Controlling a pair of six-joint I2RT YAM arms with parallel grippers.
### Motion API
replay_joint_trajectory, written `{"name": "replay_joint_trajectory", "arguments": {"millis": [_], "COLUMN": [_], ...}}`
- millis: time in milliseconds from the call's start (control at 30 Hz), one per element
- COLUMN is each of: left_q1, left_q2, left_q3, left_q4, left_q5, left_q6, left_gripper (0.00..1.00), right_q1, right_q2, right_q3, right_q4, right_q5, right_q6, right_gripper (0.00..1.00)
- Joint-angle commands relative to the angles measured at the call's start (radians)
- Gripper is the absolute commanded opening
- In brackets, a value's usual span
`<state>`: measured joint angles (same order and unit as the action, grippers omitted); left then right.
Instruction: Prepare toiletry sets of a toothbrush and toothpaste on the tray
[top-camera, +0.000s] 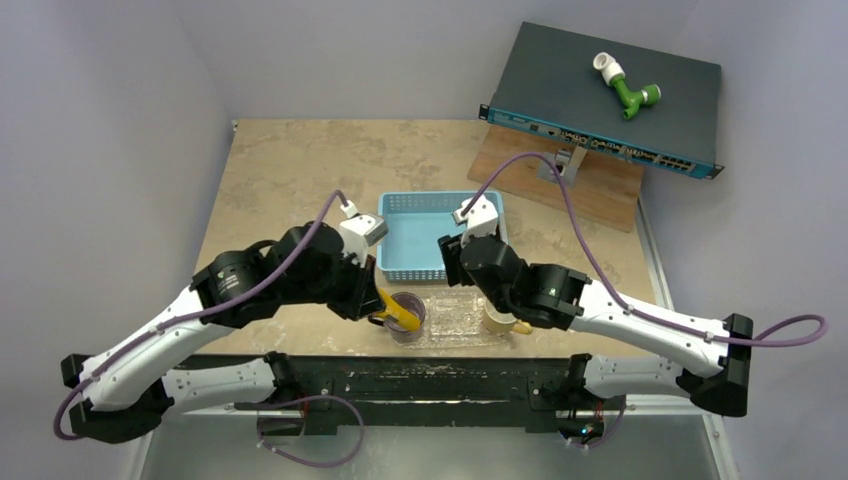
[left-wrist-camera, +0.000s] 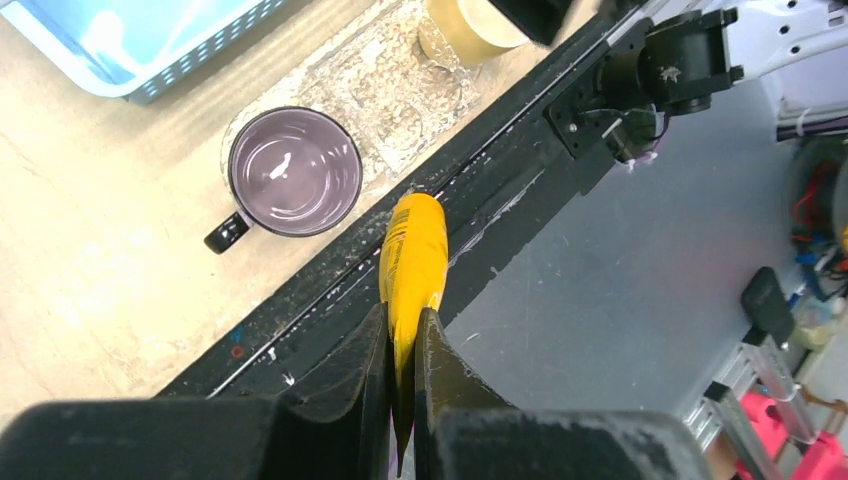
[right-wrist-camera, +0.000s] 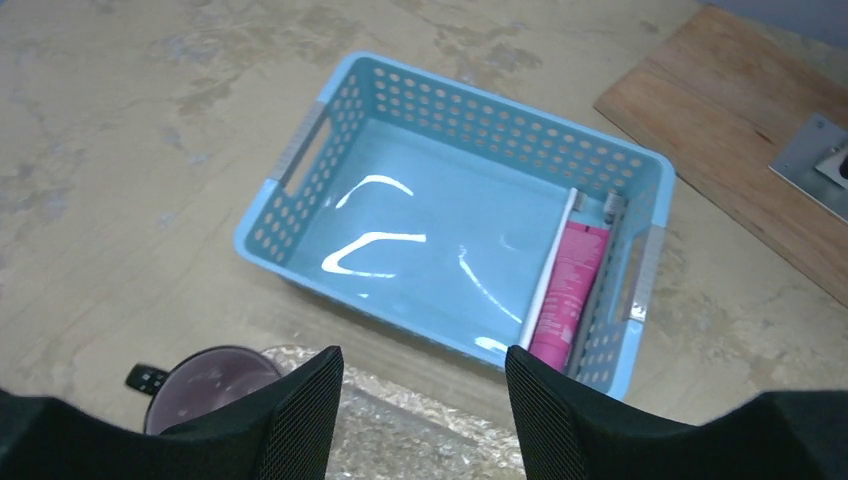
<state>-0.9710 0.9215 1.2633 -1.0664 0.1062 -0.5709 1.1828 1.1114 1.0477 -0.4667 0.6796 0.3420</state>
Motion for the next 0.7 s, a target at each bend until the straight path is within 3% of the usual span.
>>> {"name": "replay_joint_trajectory", "arguments": {"millis": [0, 333, 667], "left_q1": [-0.150, -0.305, -0.327], "left_q2": [0.089, 0.300, 0.470], "left_q3": [0.111, 0.272, 0.330], "left_q4": [-0.009, -0.031, -0.007], "left_q5": [-0.233, -0.388, -0.454], "left_q6": [-0.028, -0.009, 0.042], "left_gripper": [0.00, 0.00, 0.00], "right_q1": [-0.116, -0.286, -0.334], "right_q2": [-0.039, -0.074, -0.145], "right_q3": [-0.005, -0.073, -0.146], "right_q4": [-0.046, -0.072, -0.078], "right_q5": [-0.034, -0.067, -0.093], "right_q6": [0.083, 0.103, 0.183], "right_gripper": [0.63, 0.68, 0.71]}}
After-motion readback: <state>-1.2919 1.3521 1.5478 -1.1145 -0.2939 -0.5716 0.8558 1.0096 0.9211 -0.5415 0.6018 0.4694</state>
